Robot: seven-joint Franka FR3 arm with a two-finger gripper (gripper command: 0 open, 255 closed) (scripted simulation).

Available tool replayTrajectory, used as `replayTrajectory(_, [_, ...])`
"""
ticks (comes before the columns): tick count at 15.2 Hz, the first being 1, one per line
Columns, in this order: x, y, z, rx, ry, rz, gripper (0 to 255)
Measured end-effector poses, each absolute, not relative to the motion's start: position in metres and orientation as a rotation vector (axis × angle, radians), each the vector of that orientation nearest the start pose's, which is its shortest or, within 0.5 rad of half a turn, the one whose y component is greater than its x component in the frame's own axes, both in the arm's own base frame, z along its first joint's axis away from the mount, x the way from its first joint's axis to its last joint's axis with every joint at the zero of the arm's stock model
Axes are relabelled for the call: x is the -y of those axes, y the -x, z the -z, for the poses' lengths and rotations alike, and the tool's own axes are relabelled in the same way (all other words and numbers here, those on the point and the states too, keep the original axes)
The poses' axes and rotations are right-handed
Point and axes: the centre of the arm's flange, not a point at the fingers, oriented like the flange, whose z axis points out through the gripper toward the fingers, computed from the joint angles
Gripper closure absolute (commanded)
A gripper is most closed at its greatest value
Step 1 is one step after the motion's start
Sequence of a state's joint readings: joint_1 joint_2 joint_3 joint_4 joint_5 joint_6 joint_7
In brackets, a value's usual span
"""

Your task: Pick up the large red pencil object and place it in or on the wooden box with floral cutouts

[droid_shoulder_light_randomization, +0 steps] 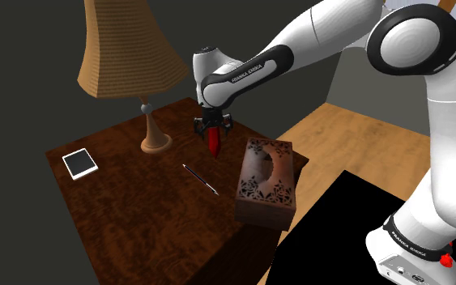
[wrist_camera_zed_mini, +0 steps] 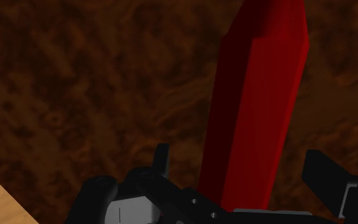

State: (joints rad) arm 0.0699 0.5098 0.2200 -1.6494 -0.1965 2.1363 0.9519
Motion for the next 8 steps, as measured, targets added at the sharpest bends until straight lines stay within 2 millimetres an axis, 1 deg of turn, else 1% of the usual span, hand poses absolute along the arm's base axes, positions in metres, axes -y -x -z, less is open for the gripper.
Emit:
replayTrajectory(2, [-0.1689, -0.6563, -0.3218, -0.917, 3.059, 0.045, 0])
replayTrajectory(3, [-0.1689, -0.6563, -0.3218, -0.917, 3.059, 0.045, 255])
replayTrajectory(8, [-0.1687, -0.6562, -0.3217, -0.917, 3.059, 0.044, 255])
